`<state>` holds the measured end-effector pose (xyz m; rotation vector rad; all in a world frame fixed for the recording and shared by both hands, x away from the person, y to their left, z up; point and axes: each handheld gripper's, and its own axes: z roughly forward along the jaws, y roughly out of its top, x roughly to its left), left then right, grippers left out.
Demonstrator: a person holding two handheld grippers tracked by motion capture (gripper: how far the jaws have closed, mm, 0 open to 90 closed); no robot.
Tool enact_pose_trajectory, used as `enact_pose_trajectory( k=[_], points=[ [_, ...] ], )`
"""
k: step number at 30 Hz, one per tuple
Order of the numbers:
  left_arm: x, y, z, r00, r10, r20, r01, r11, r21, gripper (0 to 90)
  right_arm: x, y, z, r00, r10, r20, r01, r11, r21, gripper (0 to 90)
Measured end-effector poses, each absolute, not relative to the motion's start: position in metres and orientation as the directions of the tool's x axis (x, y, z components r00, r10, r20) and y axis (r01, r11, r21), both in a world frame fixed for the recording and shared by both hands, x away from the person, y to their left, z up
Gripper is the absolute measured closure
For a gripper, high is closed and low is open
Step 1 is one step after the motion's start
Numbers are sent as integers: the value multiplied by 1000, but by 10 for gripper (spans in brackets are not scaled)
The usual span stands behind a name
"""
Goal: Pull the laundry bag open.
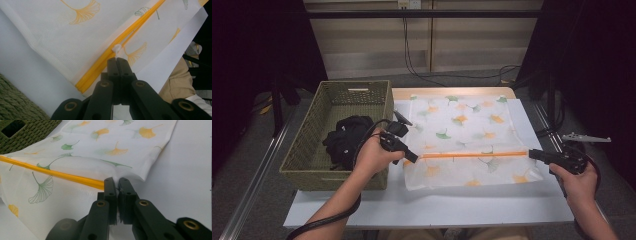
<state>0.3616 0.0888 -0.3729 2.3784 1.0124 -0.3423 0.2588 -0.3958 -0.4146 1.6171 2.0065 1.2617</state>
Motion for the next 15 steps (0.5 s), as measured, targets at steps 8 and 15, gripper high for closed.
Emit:
enact_pose_trajectory(
  k=[8,15],
  points=[
    [362,94,-369,683,602,-414,730,-572,374,900,258,-397,-415,-335,894,297,658,-3,753,864],
    [363,95,-367,682,601,-417,731,-574,368,900,258,-397,-415,-336,894,298,658,-4,753,864]
  ],
)
